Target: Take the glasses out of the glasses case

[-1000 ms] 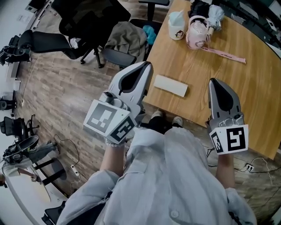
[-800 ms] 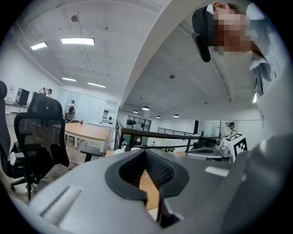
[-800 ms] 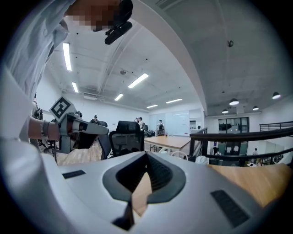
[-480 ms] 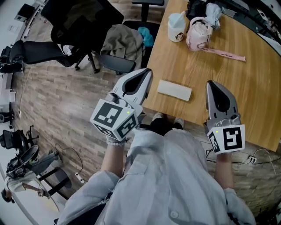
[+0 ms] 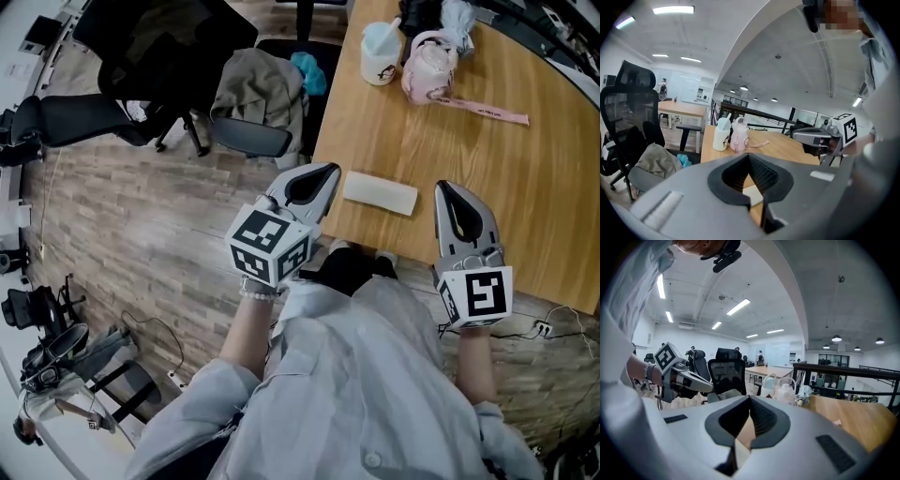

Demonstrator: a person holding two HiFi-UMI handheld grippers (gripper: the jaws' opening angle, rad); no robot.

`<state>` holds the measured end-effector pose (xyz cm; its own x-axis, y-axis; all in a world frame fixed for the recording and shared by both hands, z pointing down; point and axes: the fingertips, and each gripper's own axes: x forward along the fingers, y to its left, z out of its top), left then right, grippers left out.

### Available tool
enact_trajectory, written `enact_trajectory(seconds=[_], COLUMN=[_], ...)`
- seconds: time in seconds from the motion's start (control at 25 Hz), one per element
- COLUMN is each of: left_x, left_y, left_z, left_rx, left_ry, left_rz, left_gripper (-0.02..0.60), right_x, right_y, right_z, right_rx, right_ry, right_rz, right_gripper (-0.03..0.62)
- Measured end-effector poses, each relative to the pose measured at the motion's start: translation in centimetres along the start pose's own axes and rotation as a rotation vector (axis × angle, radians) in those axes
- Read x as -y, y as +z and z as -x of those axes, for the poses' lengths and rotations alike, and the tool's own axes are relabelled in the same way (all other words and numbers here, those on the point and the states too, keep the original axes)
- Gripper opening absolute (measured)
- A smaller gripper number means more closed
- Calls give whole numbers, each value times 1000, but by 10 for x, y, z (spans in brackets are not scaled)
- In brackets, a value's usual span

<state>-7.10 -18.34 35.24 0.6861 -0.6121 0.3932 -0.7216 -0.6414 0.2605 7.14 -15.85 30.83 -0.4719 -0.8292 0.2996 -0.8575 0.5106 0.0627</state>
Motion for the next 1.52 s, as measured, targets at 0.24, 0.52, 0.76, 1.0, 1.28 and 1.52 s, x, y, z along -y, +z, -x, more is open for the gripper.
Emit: enact_trajectory(seconds=[0.24,0.52,0.76,1.0,1.28,1.52], left_x=[-6,-5,-8,-12,-17,-20], left_y=[-39,-94,-128,-153,-170,-180], left_z=[-11,-23,-28,-34,-43,-44], left_rx=[-114,-256,-343,-396,-432,-451], left_ry=[-28,-73,-86,-91,-94,-94], left_rz=[-18,-22,-15,5,39,81], left_gripper=[3,3,3,3,3,3], right_x=[-7,-13,-20,-27,-32,-42], right_y=[-22,-43,-55,-73,-87,-102], right_z=[-8,-14,-18,-21,-32,-41], right_rx=[-59,-109,-140,-192,-229,-296], right_ry=[1,11,21,29,52,83], right_rz=[-4,-18,-16,17,24,132], right_gripper=[2,2,2,2,2,2])
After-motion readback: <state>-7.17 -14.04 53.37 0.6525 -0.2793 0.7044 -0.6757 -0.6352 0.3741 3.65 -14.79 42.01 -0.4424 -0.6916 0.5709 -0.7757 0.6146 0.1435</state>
